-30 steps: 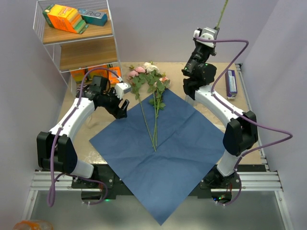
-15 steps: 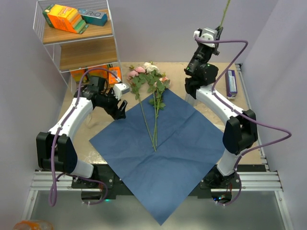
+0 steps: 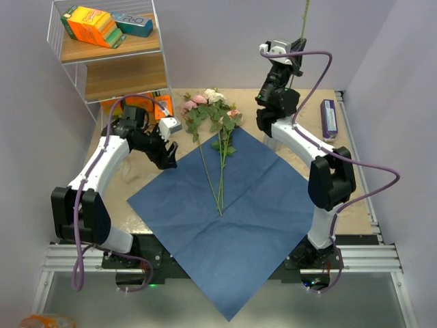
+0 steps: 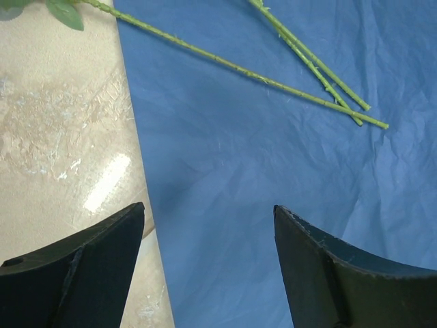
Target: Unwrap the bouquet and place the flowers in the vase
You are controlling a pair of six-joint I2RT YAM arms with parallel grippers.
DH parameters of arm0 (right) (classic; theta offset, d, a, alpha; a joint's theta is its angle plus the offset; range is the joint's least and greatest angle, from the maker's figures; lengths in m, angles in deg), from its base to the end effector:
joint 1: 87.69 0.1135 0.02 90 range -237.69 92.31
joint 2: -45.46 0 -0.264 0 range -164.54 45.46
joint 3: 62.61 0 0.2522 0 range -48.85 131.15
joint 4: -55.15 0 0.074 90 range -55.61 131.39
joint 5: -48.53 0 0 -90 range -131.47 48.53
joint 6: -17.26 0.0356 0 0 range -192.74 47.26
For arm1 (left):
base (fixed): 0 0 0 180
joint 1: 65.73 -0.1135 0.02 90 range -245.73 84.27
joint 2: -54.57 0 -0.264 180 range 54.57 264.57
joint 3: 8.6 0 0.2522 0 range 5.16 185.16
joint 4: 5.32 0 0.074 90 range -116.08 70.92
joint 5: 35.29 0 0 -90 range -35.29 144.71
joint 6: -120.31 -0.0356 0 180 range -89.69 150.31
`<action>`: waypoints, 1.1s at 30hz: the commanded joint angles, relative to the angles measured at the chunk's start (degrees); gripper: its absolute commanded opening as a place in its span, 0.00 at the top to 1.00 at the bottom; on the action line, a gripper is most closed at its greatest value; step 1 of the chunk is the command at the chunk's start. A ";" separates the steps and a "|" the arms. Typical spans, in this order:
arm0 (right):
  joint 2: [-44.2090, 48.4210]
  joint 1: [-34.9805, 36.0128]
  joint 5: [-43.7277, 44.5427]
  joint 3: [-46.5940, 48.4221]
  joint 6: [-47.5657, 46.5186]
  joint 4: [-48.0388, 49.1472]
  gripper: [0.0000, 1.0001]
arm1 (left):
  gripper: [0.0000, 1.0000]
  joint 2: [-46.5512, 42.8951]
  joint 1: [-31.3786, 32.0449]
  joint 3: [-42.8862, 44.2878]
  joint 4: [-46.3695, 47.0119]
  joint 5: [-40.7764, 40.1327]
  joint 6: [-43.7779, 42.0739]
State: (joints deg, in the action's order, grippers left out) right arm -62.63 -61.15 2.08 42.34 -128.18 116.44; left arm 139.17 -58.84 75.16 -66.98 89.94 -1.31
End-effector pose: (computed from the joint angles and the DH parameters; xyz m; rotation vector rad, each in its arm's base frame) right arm 0.3746 0.1597 0.4354 0.2160 0.9014 -0.6796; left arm 0.2903 -0.0558 0.2812 0.9985 2.2750 -0.6384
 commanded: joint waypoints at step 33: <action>-3.09 0.35 -0.84 -3.57 -3.36 25.15 1.00 | 0.19 2.24 -2.24 2.95 -5.89 5.82 -7.85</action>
State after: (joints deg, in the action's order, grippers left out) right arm -66.39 -61.06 2.06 39.94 -130.65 116.02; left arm 141.33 -60.45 75.46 -71.35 93.96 -7.05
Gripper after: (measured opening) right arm 0.037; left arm 0.807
